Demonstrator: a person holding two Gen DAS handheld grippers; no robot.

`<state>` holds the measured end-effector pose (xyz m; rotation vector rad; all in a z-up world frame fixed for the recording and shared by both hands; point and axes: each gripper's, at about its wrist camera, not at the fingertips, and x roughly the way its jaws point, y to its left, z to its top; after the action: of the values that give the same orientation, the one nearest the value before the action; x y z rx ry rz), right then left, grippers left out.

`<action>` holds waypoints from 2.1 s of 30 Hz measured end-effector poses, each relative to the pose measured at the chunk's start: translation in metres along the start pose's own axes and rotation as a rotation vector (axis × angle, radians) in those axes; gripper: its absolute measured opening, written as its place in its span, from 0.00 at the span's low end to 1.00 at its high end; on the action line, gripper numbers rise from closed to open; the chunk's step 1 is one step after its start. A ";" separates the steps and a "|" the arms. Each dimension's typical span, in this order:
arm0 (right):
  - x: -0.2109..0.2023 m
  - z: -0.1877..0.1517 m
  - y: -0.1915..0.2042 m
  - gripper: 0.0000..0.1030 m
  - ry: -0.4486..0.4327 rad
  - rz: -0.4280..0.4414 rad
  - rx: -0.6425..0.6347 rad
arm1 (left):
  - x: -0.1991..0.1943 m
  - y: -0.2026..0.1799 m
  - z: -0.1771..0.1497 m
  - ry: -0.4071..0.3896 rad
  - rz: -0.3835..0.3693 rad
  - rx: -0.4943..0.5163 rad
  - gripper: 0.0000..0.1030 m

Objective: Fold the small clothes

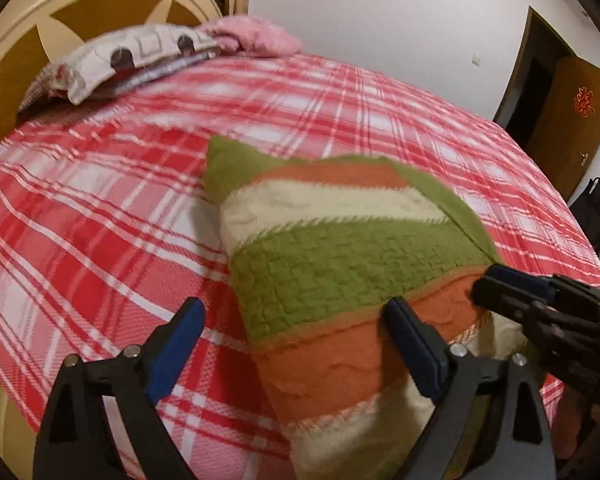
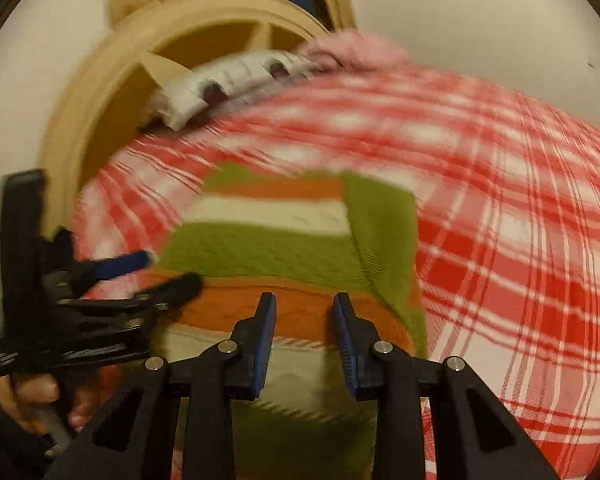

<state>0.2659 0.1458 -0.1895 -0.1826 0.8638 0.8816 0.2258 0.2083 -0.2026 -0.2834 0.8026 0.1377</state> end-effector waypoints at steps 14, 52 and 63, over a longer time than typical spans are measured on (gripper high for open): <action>0.008 -0.001 -0.027 0.32 0.007 -0.002 0.100 | 0.001 -0.010 -0.002 0.027 -0.008 0.015 1.00; -0.208 -0.057 0.050 0.68 -0.382 -0.187 -0.007 | -0.186 -0.014 -0.035 -0.294 -0.059 0.111 1.00; -0.210 -0.059 0.047 0.68 -0.386 -0.184 0.010 | -0.188 -0.016 -0.035 -0.300 -0.053 0.115 1.00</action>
<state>0.1263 0.0216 -0.0665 -0.0765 0.4827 0.7092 0.0753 0.1799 -0.0863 -0.1696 0.5026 0.0817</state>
